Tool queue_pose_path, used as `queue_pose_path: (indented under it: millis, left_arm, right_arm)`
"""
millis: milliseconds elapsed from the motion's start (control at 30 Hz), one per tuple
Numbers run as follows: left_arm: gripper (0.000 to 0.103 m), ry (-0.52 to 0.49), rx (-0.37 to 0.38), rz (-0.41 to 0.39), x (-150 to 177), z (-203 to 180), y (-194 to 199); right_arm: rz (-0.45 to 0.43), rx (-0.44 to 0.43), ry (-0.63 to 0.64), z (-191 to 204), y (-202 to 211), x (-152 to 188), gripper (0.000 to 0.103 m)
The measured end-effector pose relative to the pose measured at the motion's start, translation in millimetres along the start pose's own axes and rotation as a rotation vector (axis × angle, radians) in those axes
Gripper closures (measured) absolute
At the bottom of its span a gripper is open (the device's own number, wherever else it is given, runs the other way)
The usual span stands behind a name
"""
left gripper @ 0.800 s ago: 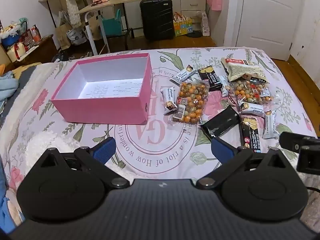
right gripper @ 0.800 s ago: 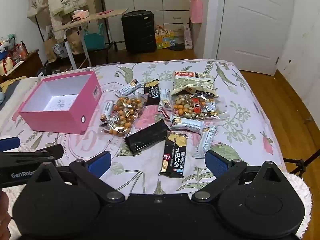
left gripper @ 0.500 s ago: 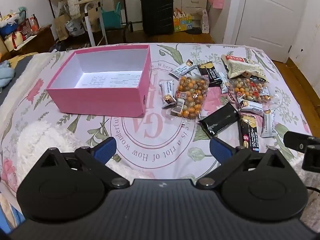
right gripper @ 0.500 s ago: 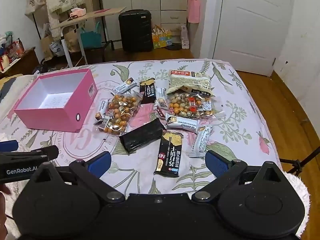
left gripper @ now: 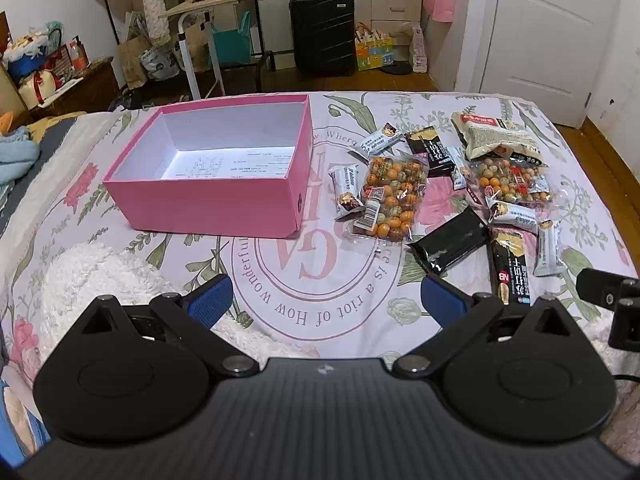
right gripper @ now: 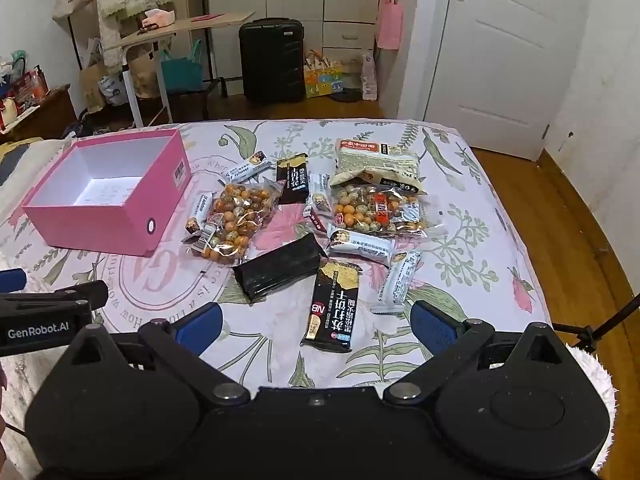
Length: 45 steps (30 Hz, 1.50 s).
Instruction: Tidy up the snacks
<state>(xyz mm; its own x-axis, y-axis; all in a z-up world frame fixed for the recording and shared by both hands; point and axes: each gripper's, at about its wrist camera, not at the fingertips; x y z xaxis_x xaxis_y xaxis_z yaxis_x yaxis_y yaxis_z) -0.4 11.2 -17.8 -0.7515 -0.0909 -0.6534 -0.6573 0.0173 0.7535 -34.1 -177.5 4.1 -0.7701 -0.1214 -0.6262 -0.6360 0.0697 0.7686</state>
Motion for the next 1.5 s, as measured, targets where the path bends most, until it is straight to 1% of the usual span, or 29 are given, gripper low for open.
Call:
queue_pose_path:
  millis: [100,267,400,600,933,1233,1367,1500]
  left_arm:
    - [0.001,0.004,0.003,0.002,0.5,0.3,-0.1]
    - [0.001,0.047,0.032,0.029,1.5,1.4,-1.0]
    - [0.001,0.032,0.026,0.028,3.3,-2.3,0.0]
    - [0.001,0.009,0.041,0.017,4.8,-10.1,7.4]
    - [0.001,-0.029,0.058,0.028,10.4,-22.8,9.6]
    - [0.001,-0.044,0.057,0.018,11.7,-22.7,10.4]
    - [0.001,-0.058,0.037,0.001,11.0,-20.9,9.7]
    - [0.001,-0.057,0.035,0.006,9.9,-18.0,6.9]
  right_arm:
    - [0.000,0.003,0.001,-0.2,0.1,0.6,0.002]
    - [-0.002,0.017,0.005,-1.1,-1.8,3.1,0.002]
    - [0.000,0.019,0.000,-0.9,-3.2,4.4,0.002]
    - [-0.017,0.033,0.003,-4.5,1.5,5.4,0.002]
    - [-0.027,0.053,-0.018,-14.6,5.3,10.1,0.002]
    - [-0.037,0.052,-0.013,-14.3,5.6,14.5,0.002]
    - [-0.041,0.053,-0.016,-14.5,6.0,15.2,0.002]
    - [-0.042,0.053,-0.016,-14.6,5.7,14.9,0.002]
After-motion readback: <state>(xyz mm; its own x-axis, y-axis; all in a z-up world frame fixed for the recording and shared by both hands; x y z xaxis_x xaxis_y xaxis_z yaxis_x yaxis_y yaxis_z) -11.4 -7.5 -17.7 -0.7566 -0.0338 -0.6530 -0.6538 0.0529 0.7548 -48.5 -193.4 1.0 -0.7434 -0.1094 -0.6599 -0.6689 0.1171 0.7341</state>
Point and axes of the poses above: each gripper's, at about its wrist camera, not at the fingertips, and y roughly against the way its jaws point, z to its left, x to its underside, and after that the axes turned 9 degrees about y, right-handed
